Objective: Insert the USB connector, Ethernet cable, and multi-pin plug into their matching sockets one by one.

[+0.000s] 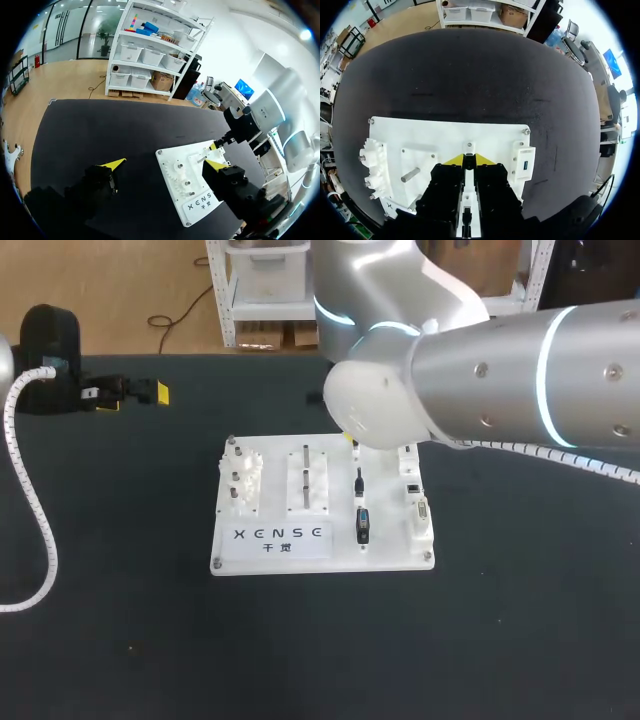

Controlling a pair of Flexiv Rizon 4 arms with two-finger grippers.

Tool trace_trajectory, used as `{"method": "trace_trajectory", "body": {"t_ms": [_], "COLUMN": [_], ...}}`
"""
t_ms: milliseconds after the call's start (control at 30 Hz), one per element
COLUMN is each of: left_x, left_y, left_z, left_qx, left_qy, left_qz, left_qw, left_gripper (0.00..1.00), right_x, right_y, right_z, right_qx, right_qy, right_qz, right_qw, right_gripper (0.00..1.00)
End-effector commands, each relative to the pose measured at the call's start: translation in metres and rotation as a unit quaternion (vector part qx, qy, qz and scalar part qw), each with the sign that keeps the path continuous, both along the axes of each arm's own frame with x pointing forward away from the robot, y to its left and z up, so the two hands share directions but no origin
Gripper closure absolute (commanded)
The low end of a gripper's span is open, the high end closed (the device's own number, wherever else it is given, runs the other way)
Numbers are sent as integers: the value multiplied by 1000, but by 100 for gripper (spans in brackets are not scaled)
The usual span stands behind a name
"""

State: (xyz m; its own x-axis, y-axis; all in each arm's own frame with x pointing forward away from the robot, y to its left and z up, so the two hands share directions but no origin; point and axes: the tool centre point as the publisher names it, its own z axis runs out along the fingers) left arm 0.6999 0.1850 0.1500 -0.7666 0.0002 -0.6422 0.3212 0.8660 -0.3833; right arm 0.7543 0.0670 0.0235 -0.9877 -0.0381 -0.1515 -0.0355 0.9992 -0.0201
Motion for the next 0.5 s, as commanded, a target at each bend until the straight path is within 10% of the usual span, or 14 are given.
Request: {"method": "trace_trajectory", "body": {"t_ms": [33,500], "left_x": [0,0], "left_y": [0,0], "left_z": [0,0], "left_qx": [0,0], "left_qy": [0,0], "left_qz": [0,0], "left_qw": [1000,1000], "left_gripper": [0,0], "right_x": [-7,-19], "right_y": [-8,-46], "right_z": [11,35], "right_qx": [8,32], "right_qy": [-21,-40], "right_qz": [-2,-6], "right_qw": [1000,999], "right_gripper": [100,100]}}
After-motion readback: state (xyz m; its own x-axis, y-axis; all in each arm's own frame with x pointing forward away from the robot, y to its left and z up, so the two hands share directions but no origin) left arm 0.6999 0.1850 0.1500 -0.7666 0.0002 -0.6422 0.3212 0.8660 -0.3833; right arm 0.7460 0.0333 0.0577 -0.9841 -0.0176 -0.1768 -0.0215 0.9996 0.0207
